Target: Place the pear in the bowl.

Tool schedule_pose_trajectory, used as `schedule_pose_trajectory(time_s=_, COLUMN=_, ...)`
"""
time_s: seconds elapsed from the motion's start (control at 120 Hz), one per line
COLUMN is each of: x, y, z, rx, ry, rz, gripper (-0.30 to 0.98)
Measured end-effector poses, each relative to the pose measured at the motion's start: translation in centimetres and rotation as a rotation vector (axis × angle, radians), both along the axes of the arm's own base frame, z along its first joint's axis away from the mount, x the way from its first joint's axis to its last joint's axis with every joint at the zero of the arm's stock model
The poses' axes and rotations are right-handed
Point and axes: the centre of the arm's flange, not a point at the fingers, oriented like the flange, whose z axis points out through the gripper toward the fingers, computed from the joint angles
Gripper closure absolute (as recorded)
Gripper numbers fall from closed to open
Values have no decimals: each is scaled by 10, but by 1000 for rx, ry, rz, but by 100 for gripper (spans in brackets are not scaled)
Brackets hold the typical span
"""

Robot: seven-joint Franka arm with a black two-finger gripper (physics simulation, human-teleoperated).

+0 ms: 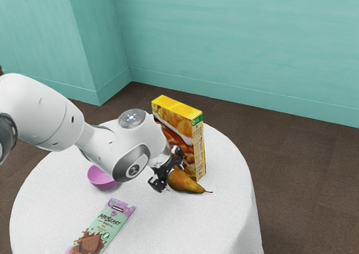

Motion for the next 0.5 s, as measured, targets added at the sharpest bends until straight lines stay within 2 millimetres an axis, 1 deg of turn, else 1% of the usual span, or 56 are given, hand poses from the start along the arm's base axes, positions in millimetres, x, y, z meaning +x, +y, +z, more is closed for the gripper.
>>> schedule_pose_trajectory(time_s=0.175, x=-1, y=-2, z=-3, rx=4, ry=3, rz=-13, gripper=14)
schedule_pose_trajectory(time_s=0.375, x=-2, y=-3, z=-3, rx=6, ry=3, rz=-22, gripper=22)
schedule_pose_trajectory(time_s=0.5, x=-2, y=-3, z=0, rx=6, ry=-1, rz=-25, gripper=26)
